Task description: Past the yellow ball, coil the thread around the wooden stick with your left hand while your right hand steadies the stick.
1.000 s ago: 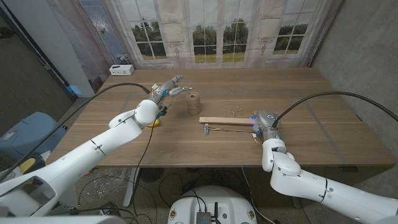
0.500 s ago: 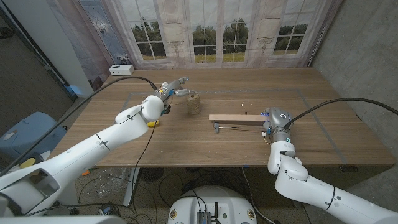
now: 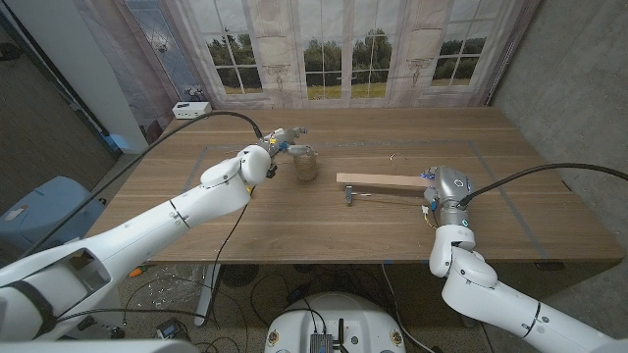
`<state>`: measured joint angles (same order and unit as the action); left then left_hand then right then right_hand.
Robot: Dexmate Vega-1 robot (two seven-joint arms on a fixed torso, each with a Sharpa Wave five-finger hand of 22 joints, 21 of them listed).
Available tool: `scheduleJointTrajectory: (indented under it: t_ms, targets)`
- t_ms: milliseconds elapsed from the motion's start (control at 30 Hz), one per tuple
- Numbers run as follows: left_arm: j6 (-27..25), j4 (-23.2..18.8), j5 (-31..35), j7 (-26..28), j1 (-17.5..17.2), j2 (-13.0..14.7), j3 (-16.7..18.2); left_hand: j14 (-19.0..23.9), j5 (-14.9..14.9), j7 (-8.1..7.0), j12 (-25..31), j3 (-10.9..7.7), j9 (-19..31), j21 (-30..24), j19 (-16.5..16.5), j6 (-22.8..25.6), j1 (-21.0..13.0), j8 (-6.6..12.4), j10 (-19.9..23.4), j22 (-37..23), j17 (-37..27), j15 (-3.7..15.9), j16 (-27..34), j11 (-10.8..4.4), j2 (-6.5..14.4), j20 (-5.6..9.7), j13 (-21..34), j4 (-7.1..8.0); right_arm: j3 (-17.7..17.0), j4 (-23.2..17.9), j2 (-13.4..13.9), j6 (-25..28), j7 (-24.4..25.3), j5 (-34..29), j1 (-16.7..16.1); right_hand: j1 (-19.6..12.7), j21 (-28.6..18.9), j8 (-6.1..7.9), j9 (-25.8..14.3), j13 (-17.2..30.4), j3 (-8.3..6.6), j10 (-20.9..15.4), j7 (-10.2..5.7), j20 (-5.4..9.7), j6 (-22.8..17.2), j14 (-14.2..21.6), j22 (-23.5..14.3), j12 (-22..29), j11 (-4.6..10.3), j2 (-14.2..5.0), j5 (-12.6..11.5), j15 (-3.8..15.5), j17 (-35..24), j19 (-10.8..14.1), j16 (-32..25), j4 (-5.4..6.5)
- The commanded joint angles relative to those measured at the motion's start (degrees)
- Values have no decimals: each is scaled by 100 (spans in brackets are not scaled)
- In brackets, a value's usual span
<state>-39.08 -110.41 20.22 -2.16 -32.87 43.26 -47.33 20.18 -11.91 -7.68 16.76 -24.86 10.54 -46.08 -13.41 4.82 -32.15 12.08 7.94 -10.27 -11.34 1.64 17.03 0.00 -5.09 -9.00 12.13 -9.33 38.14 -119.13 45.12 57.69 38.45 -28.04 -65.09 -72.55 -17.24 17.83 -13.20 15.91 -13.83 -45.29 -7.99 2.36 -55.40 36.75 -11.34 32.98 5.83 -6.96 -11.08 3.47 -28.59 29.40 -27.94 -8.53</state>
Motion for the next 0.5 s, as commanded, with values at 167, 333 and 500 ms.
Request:
scheduleJointTrajectory:
  t_ms: [167,333,500]
  targets:
    - [-552,310,753,-854,604,-284,-726,163,-26,-11,19,1,16,-60,-349,76,-258,-4,88,-5,-42,29,56,-35,34,47,22,-9,-260,149,22,-358,5,90,-77,-153,-68,9,-23,904,11,-861,59,-11,-327,93,-27,455,36,-176,-19,1006,-23,46,48,21]
    - [-621,430,913,-1022,722,-363,-876,391,-24,16,42,-35,17,-114,-649,165,-498,0,211,-4,-71,60,150,-35,178,102,23,-5,-273,192,-3,-406,-4,90,-64,-149,-76,5,-25,902,23,-844,60,-11,-333,102,-28,458,55,-178,-18,1000,-29,42,63,30]
    - [-636,532,1025,-1100,774,-424,-956,880,34,103,176,-51,19,-213,-1146,412,-857,41,654,-4,-122,288,362,-110,350,249,36,-11,-268,206,-6,-430,-36,78,-53,-159,-87,1,-27,887,32,-854,64,-14,-339,108,-29,465,50,-177,-19,1008,-38,45,83,28]
